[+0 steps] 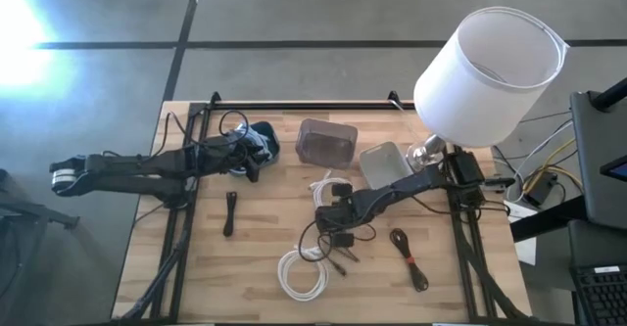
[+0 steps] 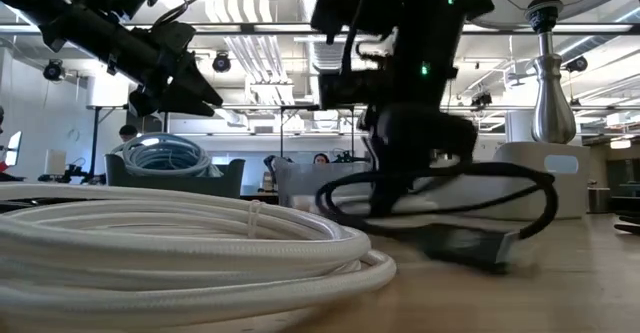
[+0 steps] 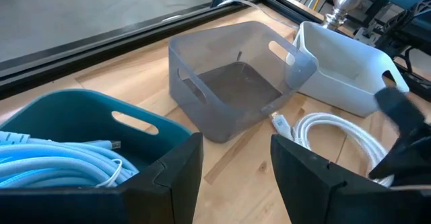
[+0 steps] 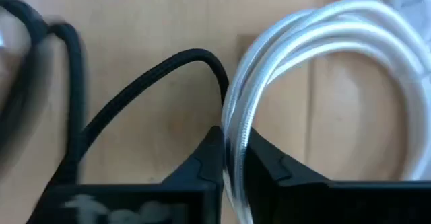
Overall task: Pick & Place USB Port
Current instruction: Put the top white HDMI cable into the gray bin
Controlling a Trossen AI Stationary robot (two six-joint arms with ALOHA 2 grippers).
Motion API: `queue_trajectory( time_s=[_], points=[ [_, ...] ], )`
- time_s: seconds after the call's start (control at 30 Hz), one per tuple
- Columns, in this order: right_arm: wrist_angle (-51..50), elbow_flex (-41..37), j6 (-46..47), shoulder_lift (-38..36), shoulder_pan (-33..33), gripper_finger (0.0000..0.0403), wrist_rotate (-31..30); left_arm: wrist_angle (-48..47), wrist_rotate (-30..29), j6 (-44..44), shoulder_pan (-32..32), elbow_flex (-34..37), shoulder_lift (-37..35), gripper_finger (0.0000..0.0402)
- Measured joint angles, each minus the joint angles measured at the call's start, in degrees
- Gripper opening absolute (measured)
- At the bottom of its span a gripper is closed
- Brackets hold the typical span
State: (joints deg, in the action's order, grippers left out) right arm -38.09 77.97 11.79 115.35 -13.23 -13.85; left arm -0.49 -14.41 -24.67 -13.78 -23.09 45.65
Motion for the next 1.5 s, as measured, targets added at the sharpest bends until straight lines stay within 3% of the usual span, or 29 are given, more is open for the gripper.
queue_trajectory(
  time_s=[0.3, 0.53, 0.83, 0.93, 1.27, 1.5],
  points=[
    [-3.63, -0.09, 1.57, -8.04, -0.45, 0.0044, 0.39, -0.04, 0.0, -0.02, 0.0, 0.0, 0.0, 0.0179],
    [-6.43, -0.22, 1.7, -11.88, -1.24, 0.0026, -0.67, -0.07, 0.0, -0.02, 0.0, 0.0, 0.0, 0.0179],
    [-22.77, -0.67, 16.99, -21.72, -3.15, 0.0027, -20.85, -0.43, 0.0, -0.06, 0.0, 0.0, 0.0, 0.0178],
    [-24.34, -3.21, 22.44, -24.6, -3.1, 0.0027, -24.74, -0.37, 0.0, -0.62, 0.0, 0.0, 0.0, 0.0179],
    [-24.13, -14.72, 33.18, -25.29, -1.38, 0.0029, -24.84, -0.33, 0.0, -1.33, 0.0, 0.0, 0.0, 0.0179],
    [-24.41, -18.87, 38.48, -23.42, -0.74, 0.0029, -19.64, -0.25, -0.02, -2.05, 0.0, 0.0, 0.0, 0.0179]
  ],
)
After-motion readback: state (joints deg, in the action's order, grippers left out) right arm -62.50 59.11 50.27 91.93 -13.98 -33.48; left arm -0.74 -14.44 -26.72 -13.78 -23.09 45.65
